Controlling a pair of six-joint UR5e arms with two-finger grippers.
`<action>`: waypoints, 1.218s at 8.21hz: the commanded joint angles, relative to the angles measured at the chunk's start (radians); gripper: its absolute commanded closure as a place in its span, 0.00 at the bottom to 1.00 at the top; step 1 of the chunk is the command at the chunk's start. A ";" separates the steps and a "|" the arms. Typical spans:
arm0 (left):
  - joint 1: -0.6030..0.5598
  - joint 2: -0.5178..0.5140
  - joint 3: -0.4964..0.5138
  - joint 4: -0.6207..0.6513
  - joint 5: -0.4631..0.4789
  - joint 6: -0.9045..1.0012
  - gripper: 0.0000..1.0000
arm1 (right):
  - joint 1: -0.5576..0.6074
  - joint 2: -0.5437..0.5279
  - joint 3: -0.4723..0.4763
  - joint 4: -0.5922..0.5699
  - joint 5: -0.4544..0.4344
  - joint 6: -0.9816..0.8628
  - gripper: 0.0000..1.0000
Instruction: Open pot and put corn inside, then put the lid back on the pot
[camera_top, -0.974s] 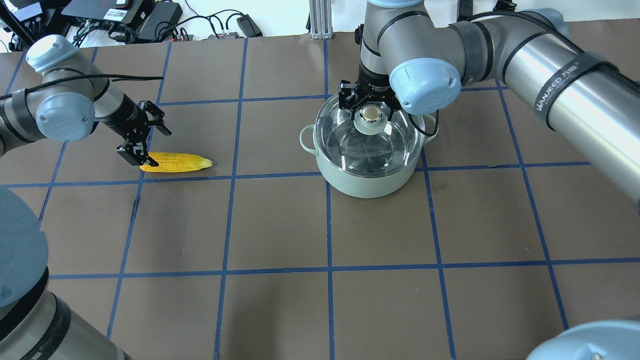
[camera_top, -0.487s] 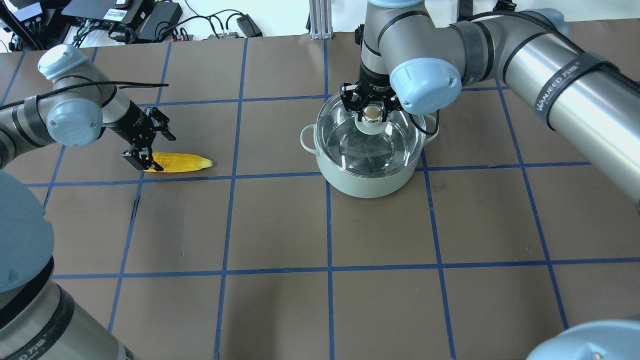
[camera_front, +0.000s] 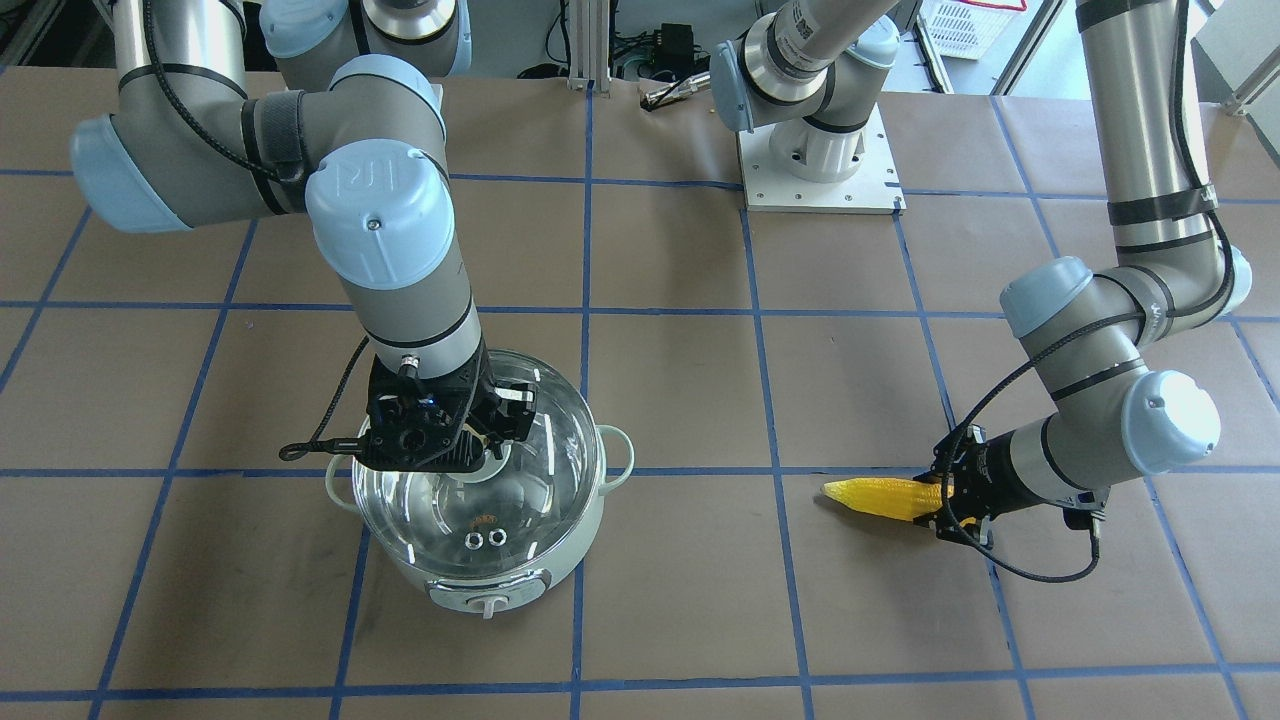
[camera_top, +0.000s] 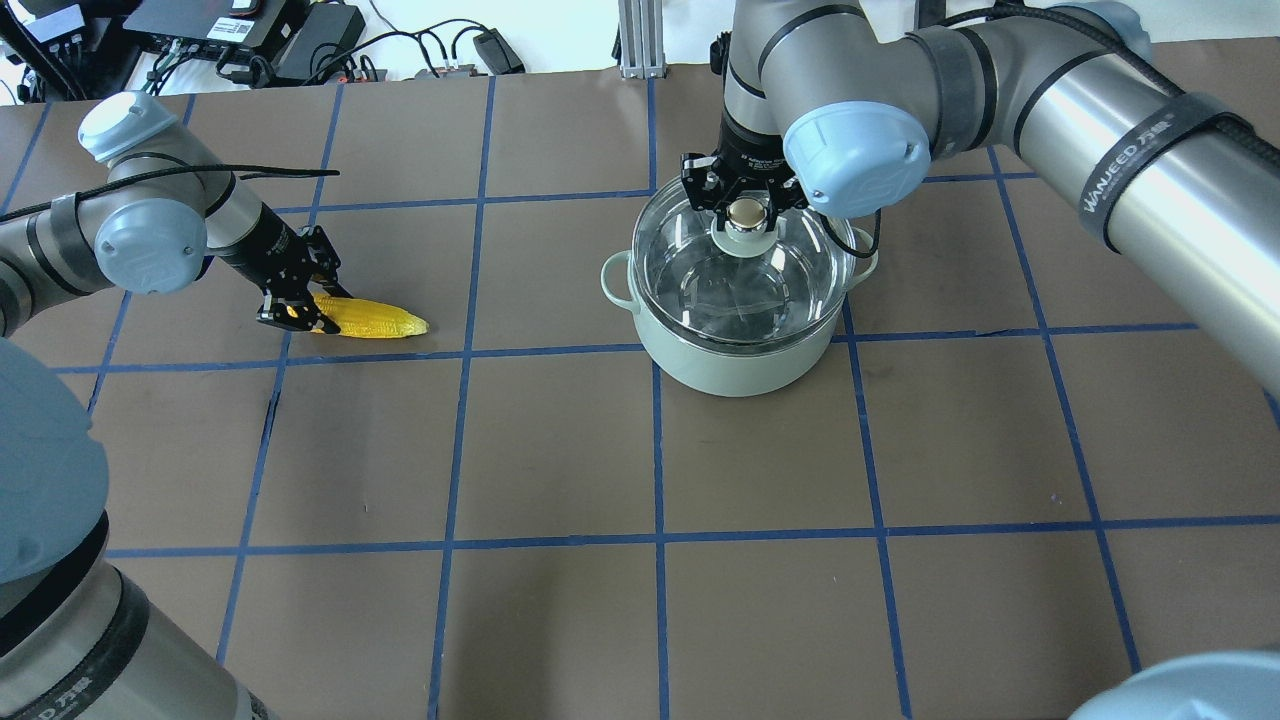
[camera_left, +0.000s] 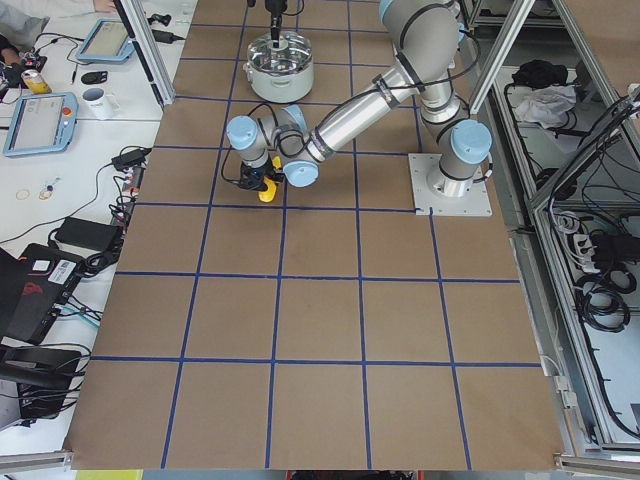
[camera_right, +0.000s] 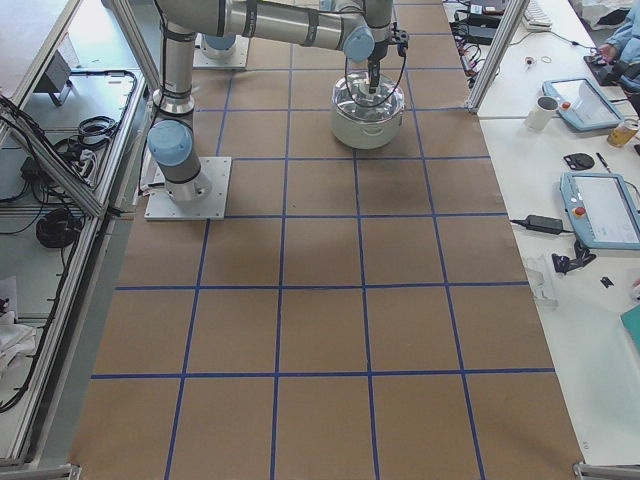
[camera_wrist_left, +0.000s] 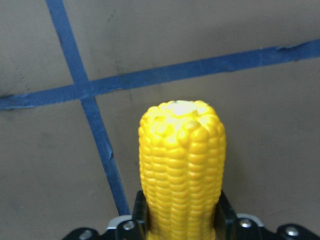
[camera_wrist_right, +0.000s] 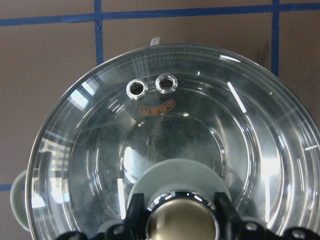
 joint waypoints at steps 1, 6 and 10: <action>0.000 0.034 0.003 -0.019 -0.001 -0.006 1.00 | -0.013 -0.035 -0.071 0.111 -0.027 -0.051 0.84; -0.087 0.263 0.035 -0.130 -0.043 -0.193 1.00 | -0.300 -0.221 -0.068 0.306 -0.039 -0.495 0.90; -0.377 0.295 0.081 0.093 -0.043 -0.316 1.00 | -0.378 -0.259 -0.070 0.374 -0.038 -0.620 0.93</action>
